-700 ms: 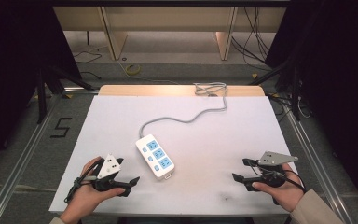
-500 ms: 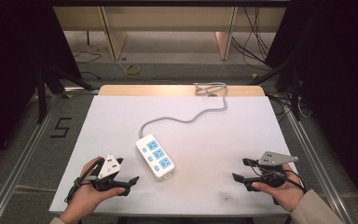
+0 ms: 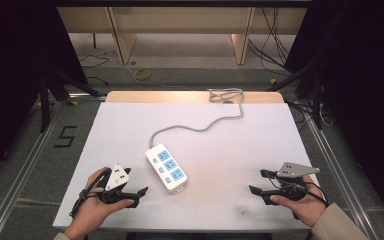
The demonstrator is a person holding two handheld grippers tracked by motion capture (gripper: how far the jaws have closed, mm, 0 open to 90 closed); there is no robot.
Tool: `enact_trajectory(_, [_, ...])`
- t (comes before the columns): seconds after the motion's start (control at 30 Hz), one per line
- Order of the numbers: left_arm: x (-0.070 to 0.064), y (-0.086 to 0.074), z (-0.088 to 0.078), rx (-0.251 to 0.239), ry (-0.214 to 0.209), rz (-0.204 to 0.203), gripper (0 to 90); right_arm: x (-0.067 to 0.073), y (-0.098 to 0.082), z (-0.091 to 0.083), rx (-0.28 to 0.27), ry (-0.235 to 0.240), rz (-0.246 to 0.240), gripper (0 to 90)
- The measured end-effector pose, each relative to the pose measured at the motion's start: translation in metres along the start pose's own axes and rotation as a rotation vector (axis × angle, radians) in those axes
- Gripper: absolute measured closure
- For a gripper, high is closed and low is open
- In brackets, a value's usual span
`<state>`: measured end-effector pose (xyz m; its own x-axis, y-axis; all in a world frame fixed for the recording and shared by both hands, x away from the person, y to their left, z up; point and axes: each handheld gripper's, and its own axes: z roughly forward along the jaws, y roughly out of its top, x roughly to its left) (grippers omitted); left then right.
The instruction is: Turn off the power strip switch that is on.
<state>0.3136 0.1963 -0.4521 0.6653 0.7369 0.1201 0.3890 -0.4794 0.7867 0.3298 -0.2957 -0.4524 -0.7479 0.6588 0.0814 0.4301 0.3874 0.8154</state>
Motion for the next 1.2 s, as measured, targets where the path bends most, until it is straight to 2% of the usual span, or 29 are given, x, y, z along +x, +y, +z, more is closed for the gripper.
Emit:
enact_trajectory(0.1, [0.001,0.002,-0.001,-0.003,0.015,0.004,27.0,0.0,0.0,0.0,-0.001,0.001,0.001,27.0])
enact_trajectory(0.3, [0.009,0.008,-0.004,0.011,0.054,0.005,66.3,0.0,0.0,0.0,0.001,0.0,0.001,27.1])
enact_trajectory(0.43, [0.009,0.012,-0.005,0.034,0.08,-0.001,87.6,0.0,0.0,0.0,0.0,0.0,0.002,27.0])
enact_trajectory(0.47, [0.009,0.013,-0.005,0.038,0.09,-0.009,89.4,-0.001,0.0,0.0,-0.001,-0.001,0.001,27.0])
enact_trajectory(0.57, [0.009,0.014,-0.006,0.05,0.083,-0.039,89.6,0.0,0.0,0.0,-0.001,-0.001,0.003,27.0])
enact_trajectory(0.63, [0.008,0.014,-0.006,0.047,0.078,-0.044,89.6,0.0,0.0,0.0,-0.001,-0.001,0.003,27.1])
enact_trajectory(0.97, [0.01,0.019,-0.005,0.048,0.077,-0.059,89.7,0.0,0.0,0.0,0.0,-0.001,0.002,27.0])
enact_trajectory(1.2, [0.009,0.023,-0.003,0.047,0.077,-0.054,89.8,-0.001,-0.001,0.0,0.0,-0.002,0.002,27.0])
